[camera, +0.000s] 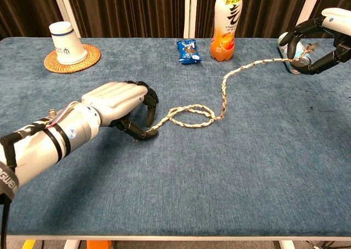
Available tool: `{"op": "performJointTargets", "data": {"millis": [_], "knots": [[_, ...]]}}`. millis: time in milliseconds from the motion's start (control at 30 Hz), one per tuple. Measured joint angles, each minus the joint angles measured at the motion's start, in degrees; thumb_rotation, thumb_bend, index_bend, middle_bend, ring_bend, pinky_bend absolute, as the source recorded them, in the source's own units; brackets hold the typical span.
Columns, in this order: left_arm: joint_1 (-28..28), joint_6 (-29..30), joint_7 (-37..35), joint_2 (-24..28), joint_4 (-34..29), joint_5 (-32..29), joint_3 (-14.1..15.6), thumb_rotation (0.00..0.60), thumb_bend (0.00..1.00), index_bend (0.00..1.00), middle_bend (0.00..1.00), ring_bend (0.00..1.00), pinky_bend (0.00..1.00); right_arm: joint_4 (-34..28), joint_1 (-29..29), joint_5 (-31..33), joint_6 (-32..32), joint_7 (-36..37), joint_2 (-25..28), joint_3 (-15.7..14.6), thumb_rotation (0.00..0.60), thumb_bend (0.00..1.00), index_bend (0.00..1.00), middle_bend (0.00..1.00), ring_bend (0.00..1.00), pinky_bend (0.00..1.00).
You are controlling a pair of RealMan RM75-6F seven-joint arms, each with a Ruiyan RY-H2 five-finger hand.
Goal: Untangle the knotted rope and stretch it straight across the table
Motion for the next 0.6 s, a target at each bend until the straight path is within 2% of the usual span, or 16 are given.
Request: {"op": "performJointTargets", "data": {"millis": [200, 600], "knots": [[0.1, -0.1, -0.6, 0.0, 0.1, 1.0, 0.2, 0.485, 0.34, 0.57, 0.17, 0.05, 0.07, 0.4, -0.2, 0.1, -0.1, 0.3, -0.1, 0.0, 0.600, 0.48, 0.65, 0.24, 0.00, 0.00], [0.4, -0.5, -1.9, 0.4, 0.0, 3.0, 0.7, 0.572, 0.41, 0.59, 0.18, 0.05, 0.07, 0.6, -0.7, 0.3, 0.2, 0.8, 0.0, 0.3, 0.600, 0.48, 0.65, 0.24, 0.00, 0.00]]}}
